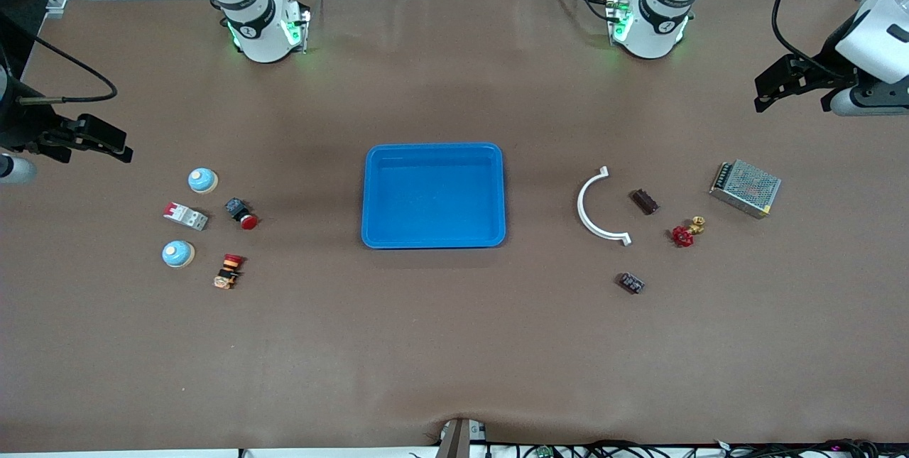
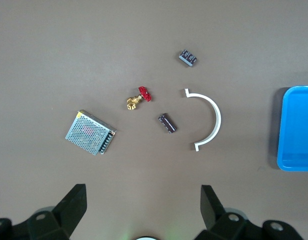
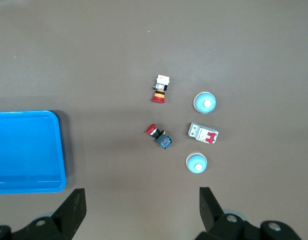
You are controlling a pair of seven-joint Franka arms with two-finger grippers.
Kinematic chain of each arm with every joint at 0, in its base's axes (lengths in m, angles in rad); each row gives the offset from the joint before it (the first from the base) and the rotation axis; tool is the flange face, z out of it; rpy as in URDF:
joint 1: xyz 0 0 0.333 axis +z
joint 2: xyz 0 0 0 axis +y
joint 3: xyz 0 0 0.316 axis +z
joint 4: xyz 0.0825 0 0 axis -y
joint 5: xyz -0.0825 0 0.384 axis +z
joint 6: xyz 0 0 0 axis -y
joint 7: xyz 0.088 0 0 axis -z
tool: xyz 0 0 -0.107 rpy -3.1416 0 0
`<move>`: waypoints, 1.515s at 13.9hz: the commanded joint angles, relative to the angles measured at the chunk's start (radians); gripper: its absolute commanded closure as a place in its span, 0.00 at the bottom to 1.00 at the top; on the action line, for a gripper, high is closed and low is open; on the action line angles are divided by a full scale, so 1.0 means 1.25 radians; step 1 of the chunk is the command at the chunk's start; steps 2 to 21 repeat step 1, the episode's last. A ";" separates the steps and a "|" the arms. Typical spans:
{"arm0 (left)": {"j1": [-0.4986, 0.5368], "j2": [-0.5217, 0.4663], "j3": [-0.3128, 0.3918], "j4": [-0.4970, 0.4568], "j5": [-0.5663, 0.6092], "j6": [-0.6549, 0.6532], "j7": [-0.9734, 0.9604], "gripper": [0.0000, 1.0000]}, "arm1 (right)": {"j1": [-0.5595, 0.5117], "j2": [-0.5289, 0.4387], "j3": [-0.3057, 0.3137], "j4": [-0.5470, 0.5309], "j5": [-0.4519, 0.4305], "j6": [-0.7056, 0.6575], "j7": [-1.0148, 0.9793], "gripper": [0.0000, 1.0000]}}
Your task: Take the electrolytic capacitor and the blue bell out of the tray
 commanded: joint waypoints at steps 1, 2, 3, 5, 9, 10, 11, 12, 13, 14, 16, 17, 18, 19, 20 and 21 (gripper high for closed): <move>-0.001 0.003 -0.004 0.017 -0.017 0.000 0.015 0.00 | 0.006 0.007 -0.002 0.016 -0.001 -0.006 -0.005 0.00; -0.001 0.003 -0.004 0.017 -0.017 0.000 0.015 0.00 | 0.006 0.007 -0.002 0.016 -0.001 -0.006 -0.005 0.00; -0.001 0.003 -0.004 0.017 -0.017 0.000 0.015 0.00 | 0.006 0.007 -0.002 0.016 -0.001 -0.006 -0.005 0.00; -0.001 0.003 -0.004 0.017 -0.017 0.000 0.015 0.00 | 0.006 0.007 -0.002 0.016 -0.001 -0.006 -0.005 0.00; -0.001 0.003 -0.004 0.017 -0.017 0.000 0.015 0.00 | 0.006 0.007 -0.002 0.016 -0.001 -0.006 -0.005 0.00; -0.001 0.003 -0.004 0.017 -0.017 0.000 0.015 0.00 | 0.006 0.007 -0.002 0.016 -0.001 -0.006 -0.005 0.00; -0.001 0.003 -0.004 0.017 -0.017 0.000 0.015 0.00 | 0.006 0.007 -0.002 0.016 -0.001 -0.006 -0.005 0.00; -0.001 0.003 -0.004 0.017 -0.017 0.000 0.015 0.00 | 0.006 0.007 -0.002 0.016 -0.001 -0.006 -0.005 0.00; -0.001 0.003 -0.004 0.017 -0.017 0.000 0.015 0.00 | 0.006 0.007 -0.002 0.016 -0.001 -0.006 -0.005 0.00; -0.001 0.003 -0.004 0.017 -0.017 0.000 0.015 0.00 | 0.006 0.007 -0.002 0.016 -0.001 -0.006 -0.005 0.00; -0.001 0.003 -0.004 0.017 -0.017 0.000 0.015 0.00 | 0.006 0.007 -0.002 0.016 -0.001 -0.006 -0.005 0.00; -0.001 0.003 -0.004 0.017 -0.017 0.000 0.015 0.00 | 0.006 0.007 -0.002 0.016 -0.001 -0.006 -0.005 0.00; -0.001 0.003 -0.004 0.017 -0.017 0.000 0.015 0.00 | 0.006 0.007 -0.002 0.016 -0.001 -0.006 -0.005 0.00; -0.001 0.003 -0.004 0.017 -0.017 0.000 0.015 0.00 | 0.006 0.007 -0.002 0.016 -0.001 -0.006 -0.005 0.00; -0.001 0.003 -0.004 0.017 -0.017 0.000 0.015 0.00 | 0.006 0.007 -0.002 0.016 -0.001 -0.006 -0.005 0.00; -0.001 0.003 -0.004 0.017 -0.017 0.000 0.015 0.00 | 0.006 0.007 -0.002 0.016 -0.001 -0.006 -0.005 0.00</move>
